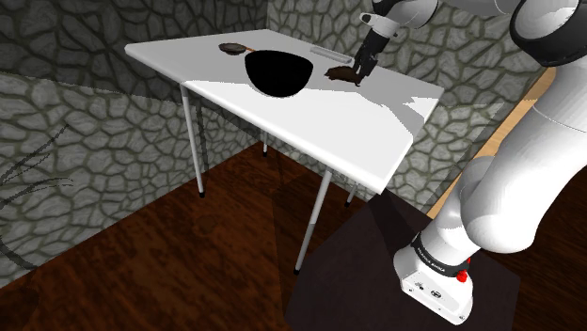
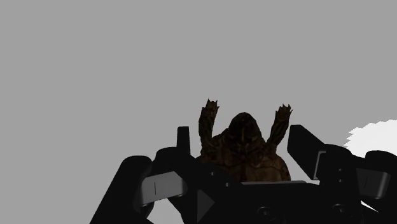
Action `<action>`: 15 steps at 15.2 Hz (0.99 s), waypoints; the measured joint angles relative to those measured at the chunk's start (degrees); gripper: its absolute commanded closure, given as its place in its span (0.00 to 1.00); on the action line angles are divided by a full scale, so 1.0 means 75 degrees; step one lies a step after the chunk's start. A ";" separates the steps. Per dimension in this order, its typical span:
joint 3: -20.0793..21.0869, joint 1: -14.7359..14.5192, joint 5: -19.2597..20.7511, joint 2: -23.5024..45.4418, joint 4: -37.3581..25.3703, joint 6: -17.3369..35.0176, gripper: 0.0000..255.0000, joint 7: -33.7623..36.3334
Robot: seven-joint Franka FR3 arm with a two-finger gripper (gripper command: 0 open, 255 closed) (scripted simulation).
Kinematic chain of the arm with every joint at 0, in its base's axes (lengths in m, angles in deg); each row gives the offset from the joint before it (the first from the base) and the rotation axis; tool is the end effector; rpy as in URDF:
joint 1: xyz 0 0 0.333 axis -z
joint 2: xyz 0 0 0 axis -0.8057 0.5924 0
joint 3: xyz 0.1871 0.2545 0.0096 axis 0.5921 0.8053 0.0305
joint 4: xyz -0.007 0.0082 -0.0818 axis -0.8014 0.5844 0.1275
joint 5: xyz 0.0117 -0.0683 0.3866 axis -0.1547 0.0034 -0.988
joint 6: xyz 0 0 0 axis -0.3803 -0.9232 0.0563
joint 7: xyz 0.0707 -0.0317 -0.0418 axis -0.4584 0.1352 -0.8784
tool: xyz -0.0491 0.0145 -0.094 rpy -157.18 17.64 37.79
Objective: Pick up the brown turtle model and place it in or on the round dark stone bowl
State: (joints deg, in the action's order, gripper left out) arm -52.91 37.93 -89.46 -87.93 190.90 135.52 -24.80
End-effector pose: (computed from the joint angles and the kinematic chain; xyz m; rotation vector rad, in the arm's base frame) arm 0.5065 -0.2749 0.5154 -2.8490 -1.2594 -0.3741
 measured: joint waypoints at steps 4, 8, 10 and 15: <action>0.0001 -0.0001 0.0001 -0.0003 -0.0002 -0.0003 1.00 0.0002; -0.0001 0.0000 0.0004 -0.0004 -0.0001 -0.0003 1.00 0.0004; 0.0000 0.0000 0.0013 -0.0007 -0.0049 -0.0053 1.00 0.0017; 0.0008 -0.0009 0.0087 -0.0048 -0.0447 -0.0464 1.00 0.0141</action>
State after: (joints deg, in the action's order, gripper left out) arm -52.85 37.86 -88.81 -88.29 187.55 132.04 -23.75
